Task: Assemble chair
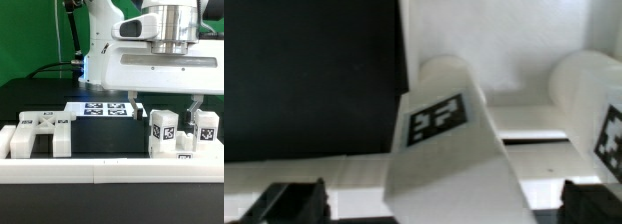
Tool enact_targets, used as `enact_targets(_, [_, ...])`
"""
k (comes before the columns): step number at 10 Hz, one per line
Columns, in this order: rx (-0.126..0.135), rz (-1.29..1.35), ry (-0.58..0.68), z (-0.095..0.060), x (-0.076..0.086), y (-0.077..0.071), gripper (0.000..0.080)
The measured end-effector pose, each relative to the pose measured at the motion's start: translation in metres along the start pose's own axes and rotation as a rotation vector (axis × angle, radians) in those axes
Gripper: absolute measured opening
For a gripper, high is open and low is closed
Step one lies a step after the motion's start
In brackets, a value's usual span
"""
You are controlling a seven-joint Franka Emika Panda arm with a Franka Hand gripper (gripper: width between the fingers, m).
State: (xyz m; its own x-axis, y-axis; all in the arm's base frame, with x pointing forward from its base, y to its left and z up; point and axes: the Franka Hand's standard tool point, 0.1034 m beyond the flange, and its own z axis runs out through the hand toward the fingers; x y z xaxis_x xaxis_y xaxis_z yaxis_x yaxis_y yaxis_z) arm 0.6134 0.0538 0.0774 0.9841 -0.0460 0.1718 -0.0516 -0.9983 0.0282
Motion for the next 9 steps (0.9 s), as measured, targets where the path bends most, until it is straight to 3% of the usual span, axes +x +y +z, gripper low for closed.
enact_targets(4, [-0.016,-0.180,-0.002,0.0003,-0.0002,-0.0001,0.0648])
enact_targets(6, [-0.016,-0.163,-0.002,0.0004,-0.0002,0.0004,0.0387])
enact_targets(7, [-0.016,-0.163,-0.002,0.0004,-0.0002,0.0004,0.0387])
enact_targets(8, [-0.014,-0.133,-0.001,0.0000,0.0002,0.0002,0.0291])
enact_targets(9, [-0.013,-0.044,0.000,0.0000,0.0002,0.0001,0.0291])
